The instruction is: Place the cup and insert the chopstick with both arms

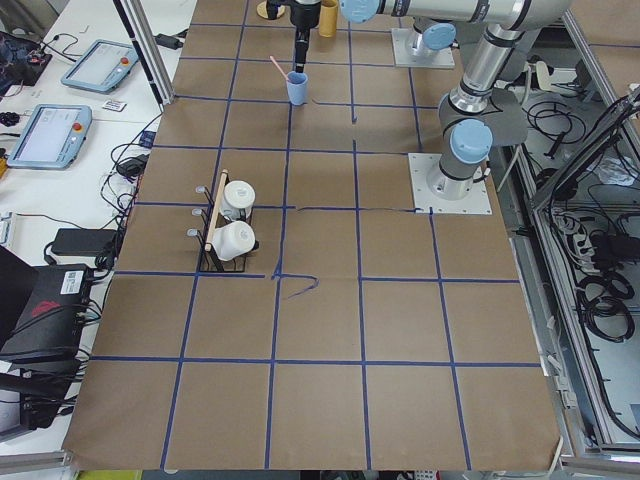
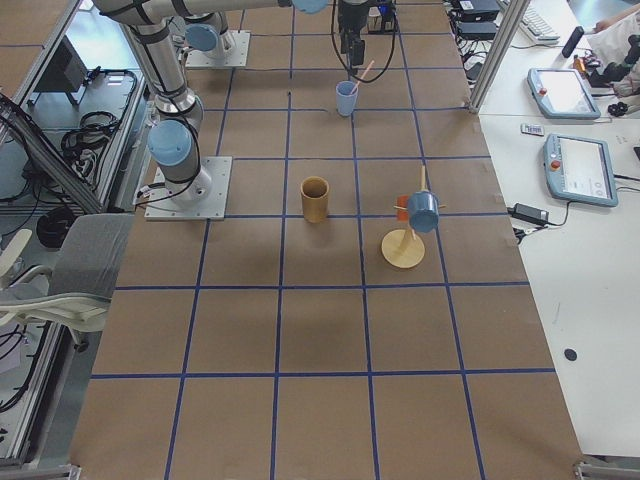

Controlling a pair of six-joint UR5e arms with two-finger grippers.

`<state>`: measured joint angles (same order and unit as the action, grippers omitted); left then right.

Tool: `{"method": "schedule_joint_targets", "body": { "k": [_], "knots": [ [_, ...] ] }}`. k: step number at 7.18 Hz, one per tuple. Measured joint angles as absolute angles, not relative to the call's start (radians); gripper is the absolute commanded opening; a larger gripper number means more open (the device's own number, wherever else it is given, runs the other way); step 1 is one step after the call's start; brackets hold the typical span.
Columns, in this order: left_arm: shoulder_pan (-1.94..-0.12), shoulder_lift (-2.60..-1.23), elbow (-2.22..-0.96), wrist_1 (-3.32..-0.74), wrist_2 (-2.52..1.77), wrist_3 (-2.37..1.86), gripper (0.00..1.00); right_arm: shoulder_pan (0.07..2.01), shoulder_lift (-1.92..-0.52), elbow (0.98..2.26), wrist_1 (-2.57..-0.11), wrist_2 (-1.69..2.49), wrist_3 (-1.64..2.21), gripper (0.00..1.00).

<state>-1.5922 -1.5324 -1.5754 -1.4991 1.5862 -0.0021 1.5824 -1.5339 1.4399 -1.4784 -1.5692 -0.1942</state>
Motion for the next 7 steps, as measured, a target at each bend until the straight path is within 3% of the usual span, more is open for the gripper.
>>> {"method": "schedule_joint_targets", "body": {
  "k": [7],
  "knots": [
    [-1.591,-1.532,-1.575,-1.499,1.586,-0.002,1.00,1.582,-1.555,1.443,-1.471,-1.568,-0.189,1.00]
  ]
}}
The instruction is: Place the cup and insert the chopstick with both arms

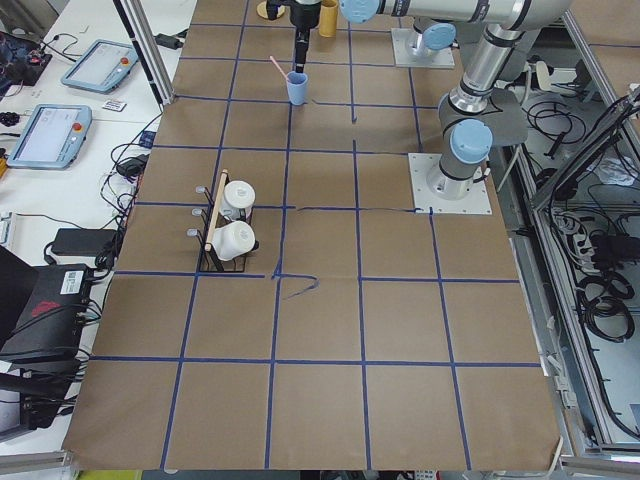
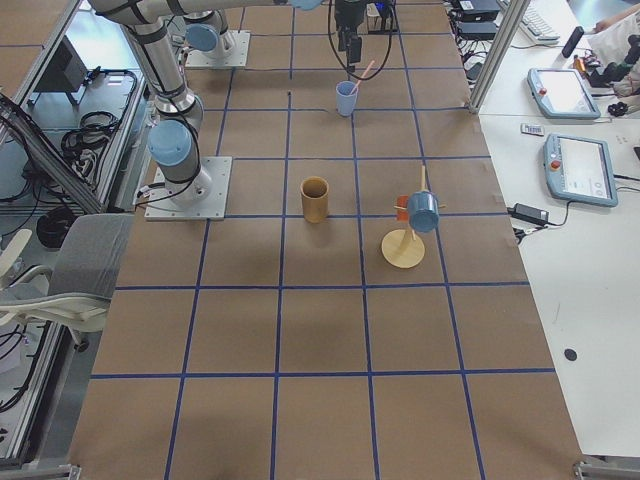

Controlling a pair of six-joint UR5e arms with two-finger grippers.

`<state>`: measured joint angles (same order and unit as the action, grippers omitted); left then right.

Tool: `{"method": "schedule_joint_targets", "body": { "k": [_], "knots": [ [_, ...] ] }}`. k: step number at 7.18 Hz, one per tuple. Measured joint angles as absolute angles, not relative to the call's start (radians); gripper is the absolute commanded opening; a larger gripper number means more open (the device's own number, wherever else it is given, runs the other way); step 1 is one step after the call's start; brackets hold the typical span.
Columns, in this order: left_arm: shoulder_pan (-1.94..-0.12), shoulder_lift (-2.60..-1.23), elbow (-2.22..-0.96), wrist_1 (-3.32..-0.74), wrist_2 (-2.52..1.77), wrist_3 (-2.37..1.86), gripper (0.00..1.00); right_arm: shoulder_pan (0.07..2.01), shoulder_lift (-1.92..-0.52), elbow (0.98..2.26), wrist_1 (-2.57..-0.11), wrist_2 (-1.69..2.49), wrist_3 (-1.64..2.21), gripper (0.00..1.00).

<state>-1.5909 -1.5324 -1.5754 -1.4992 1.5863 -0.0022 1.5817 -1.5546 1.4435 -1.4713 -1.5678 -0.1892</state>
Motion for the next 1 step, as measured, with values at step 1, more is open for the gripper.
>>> {"method": "schedule_joint_targets", "body": {
  "k": [1],
  "knots": [
    [-1.591,-1.532,-1.575,-1.499,1.586,-0.003,1.00,1.582,-1.555,1.443,-1.471,-1.568,-0.189,1.00]
  ]
}}
